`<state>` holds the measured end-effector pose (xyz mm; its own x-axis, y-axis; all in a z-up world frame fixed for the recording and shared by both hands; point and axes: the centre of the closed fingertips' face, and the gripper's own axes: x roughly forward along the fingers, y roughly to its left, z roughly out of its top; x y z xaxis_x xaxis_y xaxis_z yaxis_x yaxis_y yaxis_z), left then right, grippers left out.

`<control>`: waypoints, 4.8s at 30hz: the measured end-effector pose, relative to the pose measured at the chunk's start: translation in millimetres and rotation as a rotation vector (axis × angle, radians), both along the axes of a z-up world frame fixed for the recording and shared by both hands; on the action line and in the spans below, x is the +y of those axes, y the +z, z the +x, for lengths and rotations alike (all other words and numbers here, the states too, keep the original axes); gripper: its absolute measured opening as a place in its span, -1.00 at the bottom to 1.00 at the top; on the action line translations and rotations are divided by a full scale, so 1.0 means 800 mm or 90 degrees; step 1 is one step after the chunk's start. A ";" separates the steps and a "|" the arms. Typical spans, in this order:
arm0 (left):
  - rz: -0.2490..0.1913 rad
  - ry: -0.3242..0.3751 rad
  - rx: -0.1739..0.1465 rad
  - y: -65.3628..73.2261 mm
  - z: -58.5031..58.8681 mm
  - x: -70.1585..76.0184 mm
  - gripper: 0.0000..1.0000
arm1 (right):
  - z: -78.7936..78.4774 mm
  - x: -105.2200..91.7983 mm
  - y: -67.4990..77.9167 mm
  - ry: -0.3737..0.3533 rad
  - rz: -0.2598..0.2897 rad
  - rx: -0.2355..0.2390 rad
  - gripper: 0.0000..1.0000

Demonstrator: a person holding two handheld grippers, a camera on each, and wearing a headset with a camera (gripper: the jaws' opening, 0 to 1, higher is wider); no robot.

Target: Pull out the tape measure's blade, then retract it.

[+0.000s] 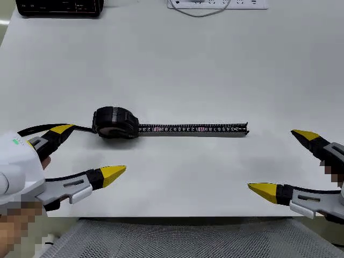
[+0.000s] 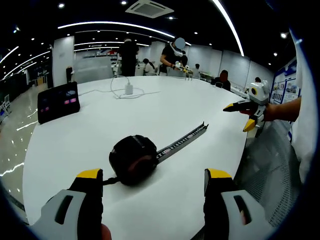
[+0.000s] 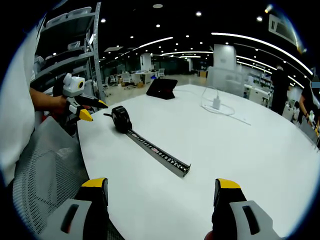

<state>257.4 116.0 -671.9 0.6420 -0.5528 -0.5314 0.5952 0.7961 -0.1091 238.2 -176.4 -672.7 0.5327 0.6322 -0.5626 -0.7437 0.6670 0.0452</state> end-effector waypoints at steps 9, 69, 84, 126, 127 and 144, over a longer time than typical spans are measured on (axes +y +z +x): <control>-0.003 0.022 0.010 -0.009 0.014 -0.001 0.61 | 0.001 -0.003 -0.001 -0.001 0.001 0.001 0.72; -0.047 0.253 0.038 -0.040 0.066 -0.023 0.59 | 0.039 -0.020 -0.019 0.087 -0.054 0.004 0.39; -0.031 0.313 0.041 -0.048 0.076 -0.011 0.39 | 0.058 0.001 -0.032 0.173 -0.082 0.005 0.14; -0.051 0.356 0.060 -0.058 0.081 0.000 0.18 | 0.083 0.016 -0.063 0.354 -0.220 0.025 -0.32; -0.052 0.356 0.060 -0.058 0.081 0.000 0.18 | 0.083 0.016 -0.064 0.358 -0.223 0.026 -0.34; -0.054 0.356 0.063 -0.059 0.081 0.001 0.18 | 0.089 0.023 -0.085 0.416 -0.258 0.071 -0.61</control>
